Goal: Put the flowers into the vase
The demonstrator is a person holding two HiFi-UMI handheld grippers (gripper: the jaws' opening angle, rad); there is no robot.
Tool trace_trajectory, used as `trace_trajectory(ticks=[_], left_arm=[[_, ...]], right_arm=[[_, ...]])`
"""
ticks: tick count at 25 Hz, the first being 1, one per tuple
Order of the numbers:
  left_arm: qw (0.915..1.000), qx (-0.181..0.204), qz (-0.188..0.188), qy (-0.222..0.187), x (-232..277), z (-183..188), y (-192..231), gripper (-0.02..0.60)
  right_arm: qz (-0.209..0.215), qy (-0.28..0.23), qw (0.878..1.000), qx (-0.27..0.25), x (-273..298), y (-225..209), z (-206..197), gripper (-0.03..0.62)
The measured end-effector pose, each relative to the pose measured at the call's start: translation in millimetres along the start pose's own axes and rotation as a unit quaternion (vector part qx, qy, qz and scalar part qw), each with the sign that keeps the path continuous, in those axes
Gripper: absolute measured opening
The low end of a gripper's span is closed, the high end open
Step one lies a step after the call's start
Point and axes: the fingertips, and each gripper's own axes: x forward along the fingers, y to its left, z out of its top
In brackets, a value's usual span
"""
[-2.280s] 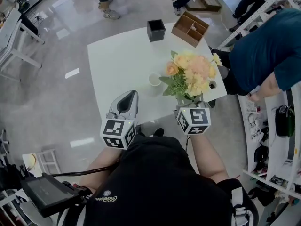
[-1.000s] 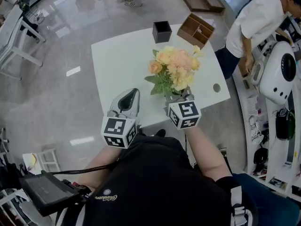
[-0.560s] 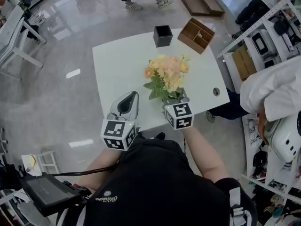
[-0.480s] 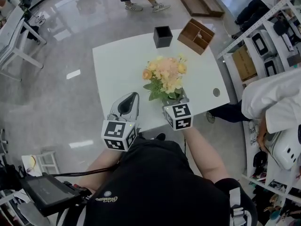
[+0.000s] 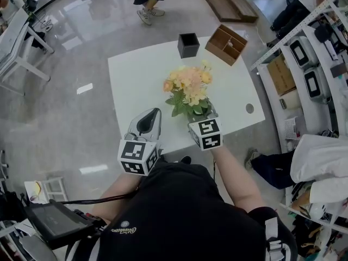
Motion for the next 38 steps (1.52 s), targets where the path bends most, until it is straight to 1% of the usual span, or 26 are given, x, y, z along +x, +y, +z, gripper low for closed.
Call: trace_trajectory(ticks=[8,16,22,31,38], left_arm=[[1.0000,-0.002,0.001,-0.004,-2,0,2,0.006],[1.0000,-0.006,-0.001,0.000,0,-1,0,0.006],[1.0000,-0.005,-0.006,0.002,2,0,-4,0.006],[0.9999,-0.003,-0.014,0.003,2,0,-8,0.006],[0.9998,0.000,-0.018,0.004,6,2,-11,0.006]], right_arm=[[0.006,0.020,1.000,-0.020,0,0,-1,0.072],[0.016,0.038,0.999,-0.026,-3,-1,0,0.083],[0.023,0.058,0.998,-0.033,-9,-2,-1,0.118],[0.027,0.083,0.995,-0.040,-15,-1,-2,0.141],[0.028,0.092,0.995,-0.041,-23,-2,-4,0.150]])
